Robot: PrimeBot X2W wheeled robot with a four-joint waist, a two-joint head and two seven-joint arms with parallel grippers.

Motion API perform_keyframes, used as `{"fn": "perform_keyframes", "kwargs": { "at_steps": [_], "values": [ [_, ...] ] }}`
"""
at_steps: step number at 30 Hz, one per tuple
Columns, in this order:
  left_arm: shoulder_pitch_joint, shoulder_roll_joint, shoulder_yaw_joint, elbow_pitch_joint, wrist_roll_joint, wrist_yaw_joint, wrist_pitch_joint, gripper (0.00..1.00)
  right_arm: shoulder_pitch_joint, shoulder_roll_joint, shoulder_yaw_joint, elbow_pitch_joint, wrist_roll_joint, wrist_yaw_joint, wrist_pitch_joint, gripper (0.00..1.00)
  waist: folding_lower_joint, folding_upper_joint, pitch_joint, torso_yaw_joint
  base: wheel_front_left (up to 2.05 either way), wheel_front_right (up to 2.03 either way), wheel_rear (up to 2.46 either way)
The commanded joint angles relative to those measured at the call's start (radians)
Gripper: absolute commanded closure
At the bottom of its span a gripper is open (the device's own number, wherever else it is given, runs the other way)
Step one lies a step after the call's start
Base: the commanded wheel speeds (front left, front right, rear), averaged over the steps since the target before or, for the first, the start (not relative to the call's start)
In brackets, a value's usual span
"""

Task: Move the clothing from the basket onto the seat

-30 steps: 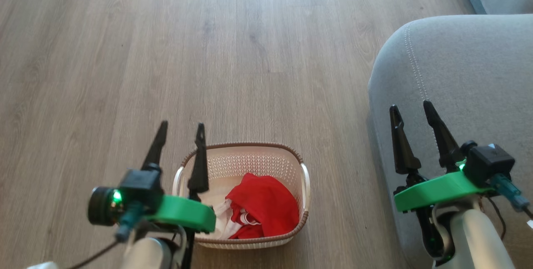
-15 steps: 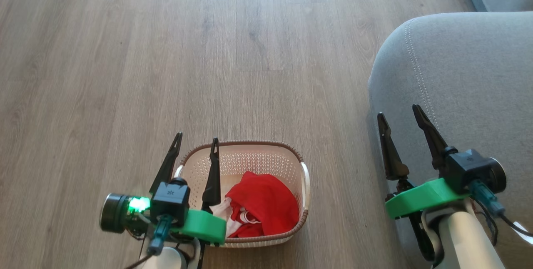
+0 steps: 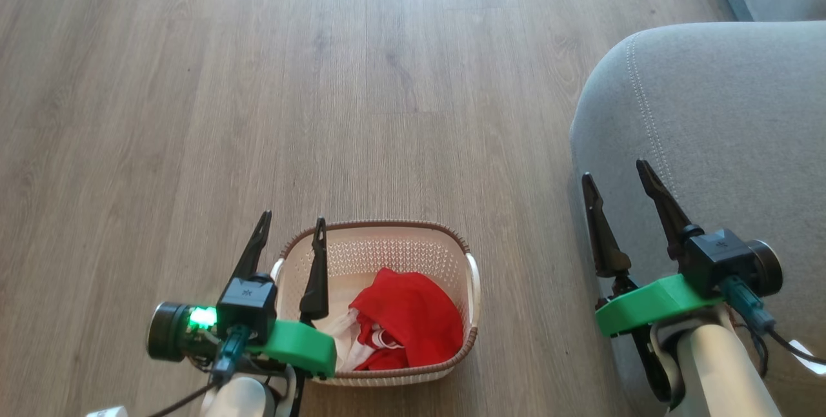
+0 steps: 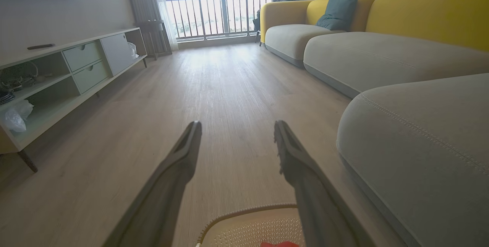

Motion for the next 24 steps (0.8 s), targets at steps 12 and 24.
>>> {"fn": "perform_keyframes", "kwargs": {
  "at_steps": [12,24],
  "values": [
    [-0.021,-0.015,0.086,0.036,-0.072,-0.055,-0.005,0.0,-0.047,-0.011,0.027,0.028,0.037,0.0,-0.009,0.0,0.0,0.0,-0.008,-0.003,0.0,0.0,0.0],
    [-0.023,-0.016,0.074,0.05,-0.081,-0.056,-0.005,0.0,-0.049,-0.011,0.027,0.039,0.039,0.0,-0.009,0.0,0.0,0.0,-0.004,-0.004,0.0,0.0,0.0]
  ]
}}
